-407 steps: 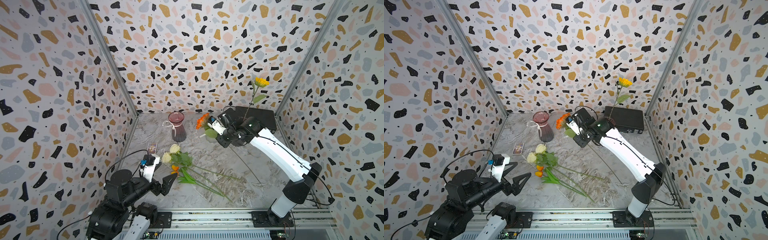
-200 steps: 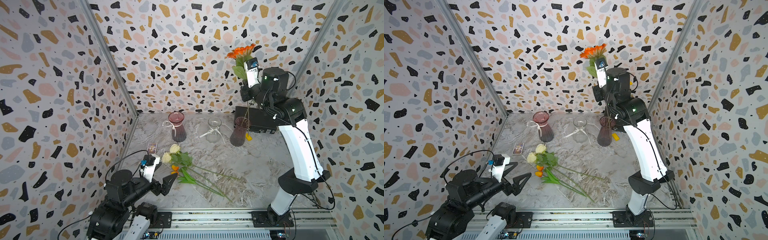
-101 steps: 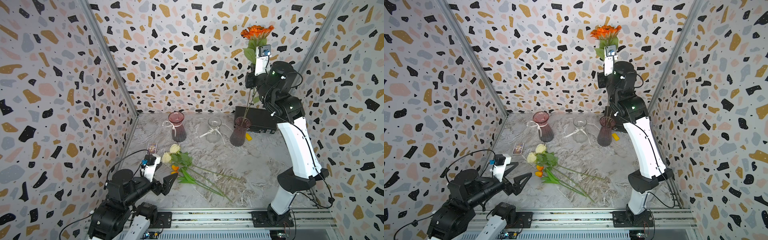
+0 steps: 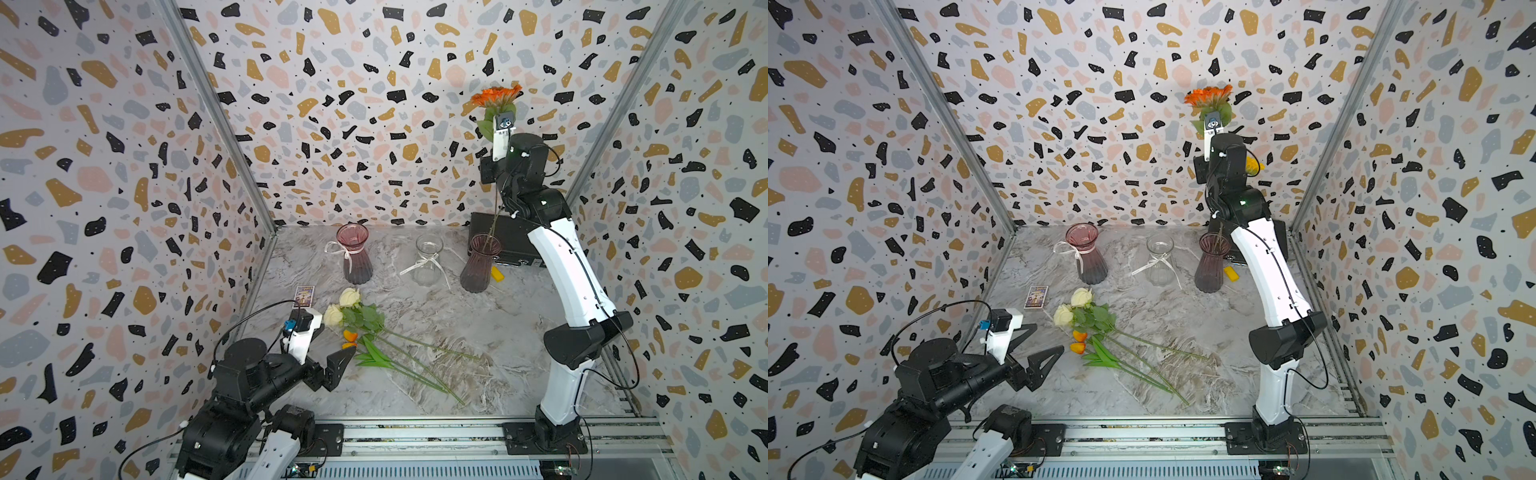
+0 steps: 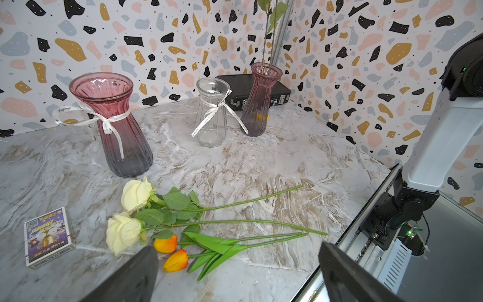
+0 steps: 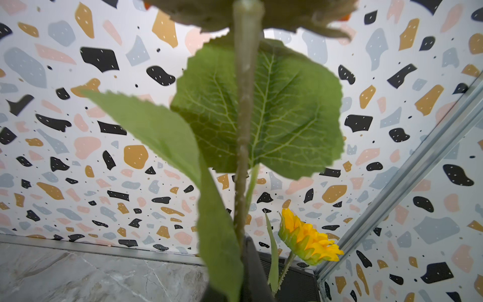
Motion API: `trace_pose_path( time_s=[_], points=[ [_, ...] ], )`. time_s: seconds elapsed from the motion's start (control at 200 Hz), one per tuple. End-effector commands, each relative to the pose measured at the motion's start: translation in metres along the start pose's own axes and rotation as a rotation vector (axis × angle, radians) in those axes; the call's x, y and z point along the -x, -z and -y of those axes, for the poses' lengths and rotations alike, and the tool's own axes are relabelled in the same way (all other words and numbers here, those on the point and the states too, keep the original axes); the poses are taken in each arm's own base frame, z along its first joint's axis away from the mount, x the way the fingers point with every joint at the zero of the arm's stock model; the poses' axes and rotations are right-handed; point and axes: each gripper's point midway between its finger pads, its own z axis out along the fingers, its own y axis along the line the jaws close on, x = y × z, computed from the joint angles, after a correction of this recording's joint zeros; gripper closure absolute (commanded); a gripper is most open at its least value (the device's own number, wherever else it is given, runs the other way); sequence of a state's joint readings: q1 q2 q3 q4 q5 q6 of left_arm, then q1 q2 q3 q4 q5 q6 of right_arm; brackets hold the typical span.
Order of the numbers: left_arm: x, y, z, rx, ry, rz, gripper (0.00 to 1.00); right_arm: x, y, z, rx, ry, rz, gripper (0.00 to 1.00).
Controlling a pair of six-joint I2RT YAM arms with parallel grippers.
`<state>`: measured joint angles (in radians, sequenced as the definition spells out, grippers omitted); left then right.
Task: Arrange the flowers in different vases according to their variety
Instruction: Insert the flower into the vase.
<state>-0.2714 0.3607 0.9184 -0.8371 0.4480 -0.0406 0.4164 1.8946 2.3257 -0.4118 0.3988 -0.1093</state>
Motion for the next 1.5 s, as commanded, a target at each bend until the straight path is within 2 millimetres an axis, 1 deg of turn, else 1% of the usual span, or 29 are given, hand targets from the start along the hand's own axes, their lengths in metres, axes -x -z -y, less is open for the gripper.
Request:
trace_pose_path(
  time_s=[0.0,0.185,0.646,0.796,1.071,1.201,1.346,1.401,1.492],
  points=[
    [0.013,0.003,0.004,-0.016,-0.039,0.05,0.0,0.009,0.014,0.01,-0.02,-0.048,0.05,1.0],
    [0.017,0.006,0.005,-0.013,-0.045,0.062,0.0,-0.034,0.006,0.003,-0.024,-0.045,-0.014,1.0],
    [0.016,0.005,0.006,-0.017,-0.039,0.059,0.0,-0.112,0.0,-0.008,-0.034,-0.007,-0.141,1.0],
    [0.016,0.005,0.006,-0.02,-0.038,0.057,0.0,-0.129,-0.002,-0.007,-0.053,0.025,-0.173,1.0],
    [0.017,0.004,0.006,-0.024,-0.033,0.058,0.0,-0.144,-0.001,-0.01,-0.045,0.063,-0.215,1.0],
    [0.016,0.004,0.006,-0.025,-0.032,0.056,0.0,-0.152,-0.001,-0.012,-0.037,0.081,-0.233,0.88],
    [0.016,0.004,0.006,-0.026,-0.027,0.056,0.0,-0.159,-0.001,-0.013,-0.033,0.096,-0.249,0.72],
    [0.016,0.004,0.007,-0.027,-0.028,0.058,0.01,-0.16,-0.001,-0.013,-0.031,0.096,-0.251,0.64],
    [0.016,0.005,0.007,-0.029,-0.025,0.057,0.0,-0.161,0.0,-0.013,-0.03,0.097,-0.255,0.55]
  ],
)
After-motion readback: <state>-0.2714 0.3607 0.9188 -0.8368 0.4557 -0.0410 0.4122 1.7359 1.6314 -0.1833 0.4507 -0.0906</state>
